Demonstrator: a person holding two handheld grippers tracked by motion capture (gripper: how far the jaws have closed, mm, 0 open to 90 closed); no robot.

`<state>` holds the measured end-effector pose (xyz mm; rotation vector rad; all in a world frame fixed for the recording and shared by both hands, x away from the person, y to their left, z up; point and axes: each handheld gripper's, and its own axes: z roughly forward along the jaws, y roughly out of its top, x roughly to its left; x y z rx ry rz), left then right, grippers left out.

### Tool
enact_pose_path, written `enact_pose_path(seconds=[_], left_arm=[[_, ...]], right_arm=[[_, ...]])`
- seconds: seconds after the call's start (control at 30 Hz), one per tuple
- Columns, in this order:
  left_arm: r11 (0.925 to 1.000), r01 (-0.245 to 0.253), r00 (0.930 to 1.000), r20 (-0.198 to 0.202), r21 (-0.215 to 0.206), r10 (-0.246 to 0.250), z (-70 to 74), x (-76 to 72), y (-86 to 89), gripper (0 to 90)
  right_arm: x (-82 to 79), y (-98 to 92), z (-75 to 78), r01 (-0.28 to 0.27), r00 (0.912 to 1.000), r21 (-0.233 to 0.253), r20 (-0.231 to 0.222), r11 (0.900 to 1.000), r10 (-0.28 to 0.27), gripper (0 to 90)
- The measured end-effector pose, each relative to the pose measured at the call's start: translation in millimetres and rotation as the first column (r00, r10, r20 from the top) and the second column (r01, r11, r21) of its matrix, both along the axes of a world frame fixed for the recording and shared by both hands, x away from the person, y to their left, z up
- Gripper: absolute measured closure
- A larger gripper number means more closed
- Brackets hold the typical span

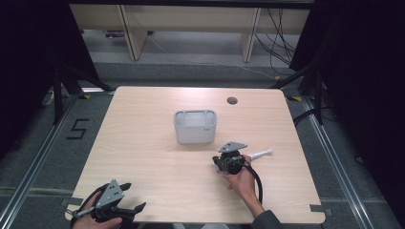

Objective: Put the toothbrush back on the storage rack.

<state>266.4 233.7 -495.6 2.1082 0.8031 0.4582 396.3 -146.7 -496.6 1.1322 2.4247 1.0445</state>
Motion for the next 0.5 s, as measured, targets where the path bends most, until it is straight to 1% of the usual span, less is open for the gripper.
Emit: enact_pose_path(seconds=[0.03,0.1,0.13,0.17,0.2,0.23,0.27,0.3,0.33,0.37,0.4,0.43,0.47,0.5], left_arm=[[0.9995,-0.003,1.0,-0.001,-0.031,0.003,-1.6,-0.8,-2.1,16.0],[0.9997,-0.003,0.9999,-0.012,-0.026,0.003,-1.4,-1.5,-2.0,16.0],[0.9997,-0.004,1.0,-0.008,-0.025,0.004,-1.3,-1.2,-1.9,16.0],[1.0,0.003,1.0,-0.004,-0.005,-0.003,-0.4,-0.6,-0.6,16.0],[1.0,0.002,1.0,-0.003,-0.006,-0.002,-0.4,-0.6,-0.6,16.0],[0.9997,-0.007,1.0,-0.004,-0.024,0.007,-1.1,-1.5,-1.7,16.0],[0.9997,-0.006,1.0,-0.007,-0.024,0.006,-1.1,-1.8,-1.6,16.0],[0.9997,-0.009,0.9999,-0.006,-0.024,0.009,-1.1,-1.8,-1.7,16.0],[0.9999,0.004,1.0,-0.001,-0.012,-0.004,-0.8,-0.5,-0.5,16.0],[0.9999,0.001,1.0,0.001,-0.015,-0.001,-0.8,-0.4,-0.7,16.0],[0.9998,-0.005,1.0,-0.003,-0.018,0.005,-0.6,-1.2,-1.4,16.0],[0.9998,-0.005,1.0,-0.003,-0.018,0.005,-0.6,-1.2,-1.4,16.0],[1.0,0.003,1.0,-0.005,-0.002,-0.003,-0.4,-1.4,-0.4,16.0],[0.9999,-0.001,1.0,-0.006,-0.015,0.001,-0.9,-1.6,-1.1,16.0]], right_arm=[[0.1,-0.5,-0.3,-0.002,1.0,-0.004,0.005,1.0,0.002,89.6],[0.3,-1.9,-1.1,-0.021,0.9997,-0.01,0.013,1.0,0.021,89.6],[-0.4,-2.8,-1.3,-0.022,0.9997,-0.011,0.011,1.0,0.023,89.6],[-2.9,-2.4,0.0,0.004,0.9998,0.003,-0.02,1.0,-0.004,89.6],[-3.1,-4.1,-0.7,0.0,1.0,-0.004,-0.009,1.0,0.0,89.5],[-2.6,-5.7,-1.0,-0.018,0.9998,-0.007,0.004,1.0,0.018,89.5],[-4.8,-6.9,-0.3,0.002,1.0,-0.001,-0.008,1.0,-0.002,89.4],[-5.7,-7.6,-0.6,0.004,0.9999,0.006,-0.012,1.0,-0.004,89.3],[-5.9,-8.9,-0.4,0.0,0.9999,0.003,-0.014,1.0,0.0,89.3],[-6.7,-10.8,-0.8,-0.001,1.0,0.004,-0.01,1.0,0.002,89.2],[-6.5,-12.8,-0.9,-0.017,0.9999,-0.004,-0.001,1.0,0.017,89.1],[-8.1,-13.7,-1.1,-0.002,0.9999,0.001,-0.01,1.0,0.002,89.1],[-9.7,-14.9,-1.1,0.001,0.9998,0.003,-0.019,1.0,-0.001,89.0],[-10.3,-15.4,-1.4,-0.001,0.9998,0.007,-0.022,1.0,0.001,89.0]])
